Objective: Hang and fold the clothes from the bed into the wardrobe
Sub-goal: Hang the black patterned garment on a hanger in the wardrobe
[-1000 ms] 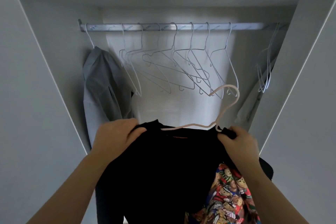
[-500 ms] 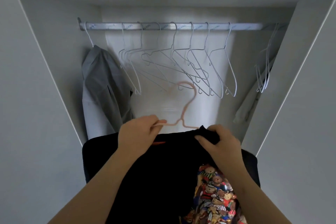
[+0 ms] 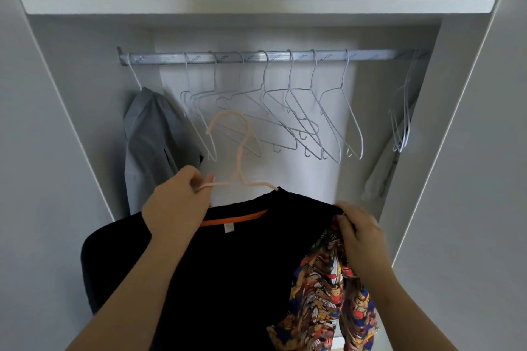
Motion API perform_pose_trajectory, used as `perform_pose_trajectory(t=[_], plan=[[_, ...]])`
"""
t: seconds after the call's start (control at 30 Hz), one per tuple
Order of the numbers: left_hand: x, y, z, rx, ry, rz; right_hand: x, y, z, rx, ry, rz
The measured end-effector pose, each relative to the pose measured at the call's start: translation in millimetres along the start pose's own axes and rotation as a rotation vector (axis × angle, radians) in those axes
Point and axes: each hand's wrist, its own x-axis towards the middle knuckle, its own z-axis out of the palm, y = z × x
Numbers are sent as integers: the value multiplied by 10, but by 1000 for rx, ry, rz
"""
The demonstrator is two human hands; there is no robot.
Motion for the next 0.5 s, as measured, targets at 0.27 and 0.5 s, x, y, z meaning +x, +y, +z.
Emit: perform_pose_trajectory(t=[0.27,0.5], plan=[[-223,167,-76,-163,-294,309,-65,44,123,320,92,412],[-179,50,-73,-231,-160,158,-15,-51,-81,166,59,285]])
